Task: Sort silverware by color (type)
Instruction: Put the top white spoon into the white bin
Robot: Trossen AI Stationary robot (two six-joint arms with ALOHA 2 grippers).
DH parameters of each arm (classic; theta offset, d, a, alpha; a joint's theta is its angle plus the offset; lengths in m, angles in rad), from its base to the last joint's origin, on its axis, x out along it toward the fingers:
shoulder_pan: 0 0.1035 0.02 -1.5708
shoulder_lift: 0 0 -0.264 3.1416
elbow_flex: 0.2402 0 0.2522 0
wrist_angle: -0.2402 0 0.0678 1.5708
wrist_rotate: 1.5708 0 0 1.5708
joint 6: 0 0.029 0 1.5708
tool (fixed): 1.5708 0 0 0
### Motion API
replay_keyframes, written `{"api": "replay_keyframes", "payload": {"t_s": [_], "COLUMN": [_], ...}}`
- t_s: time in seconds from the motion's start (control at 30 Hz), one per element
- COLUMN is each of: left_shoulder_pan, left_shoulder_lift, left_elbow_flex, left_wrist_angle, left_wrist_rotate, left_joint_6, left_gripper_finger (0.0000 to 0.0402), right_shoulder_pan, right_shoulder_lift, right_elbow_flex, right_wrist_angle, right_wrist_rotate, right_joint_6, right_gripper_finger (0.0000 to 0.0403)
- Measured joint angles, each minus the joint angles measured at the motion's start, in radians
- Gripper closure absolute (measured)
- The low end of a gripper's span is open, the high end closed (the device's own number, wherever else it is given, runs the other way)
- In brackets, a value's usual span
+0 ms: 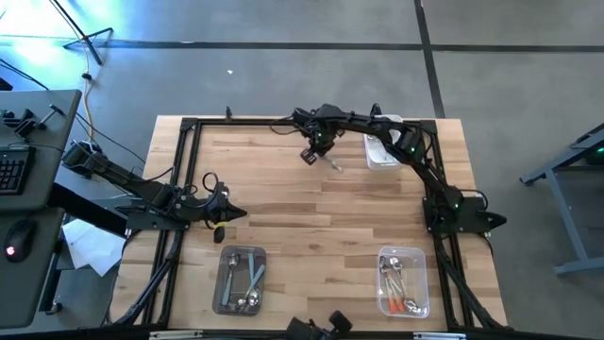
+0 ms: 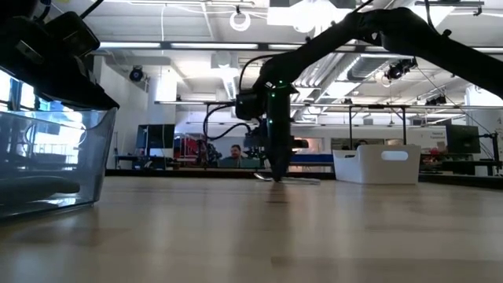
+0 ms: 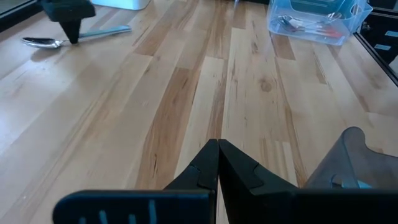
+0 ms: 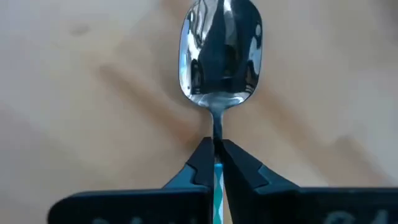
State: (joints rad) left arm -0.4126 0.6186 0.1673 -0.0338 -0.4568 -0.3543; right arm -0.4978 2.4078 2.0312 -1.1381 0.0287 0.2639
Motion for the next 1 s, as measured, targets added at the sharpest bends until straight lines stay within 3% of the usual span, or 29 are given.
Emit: {"api": "replay_keyframes", "payload": {"t_s": [0.1,0.3,0.57,0.77,1.0], "left_shoulder_pan": [0.0,0.0,-0.001,-0.001,-0.001], "left_shoulder_lift": [0.0,0.0,0.0,0.0,0.0], "left_elbow_flex": [0.0,0.0,0.0,0.0,0.0], "left_wrist_angle": [0.0,0.0,-0.005,-0.005,-0.006], "left_wrist_rotate": [0.001,0.003,0.003,0.006,0.064], "left_joint_6": [0.0,0.0,0.0,-0.001,-0.002], "left_gripper_finger": [0.0401,0.0401,0.0401,0.0401,0.0401], "right_shoulder_pan": [0.014,0.047,0.057,-0.01,-0.084], "right_shoulder_lift": [-0.01,-0.124,-0.394,-0.504,-0.578], "right_elbow_flex": [-0.001,-0.001,-0.001,-0.002,-0.197], "right_wrist_angle": [-0.003,-0.067,-0.289,-0.415,-0.326], "right_wrist_rotate": [-0.041,-0.028,0.153,0.259,0.29], "right_joint_6": [-0.013,-0.013,0.112,0.201,0.174], "right_gripper_finger": [0.0397,0.0399,0.0401,0.0402,0.0402]}}
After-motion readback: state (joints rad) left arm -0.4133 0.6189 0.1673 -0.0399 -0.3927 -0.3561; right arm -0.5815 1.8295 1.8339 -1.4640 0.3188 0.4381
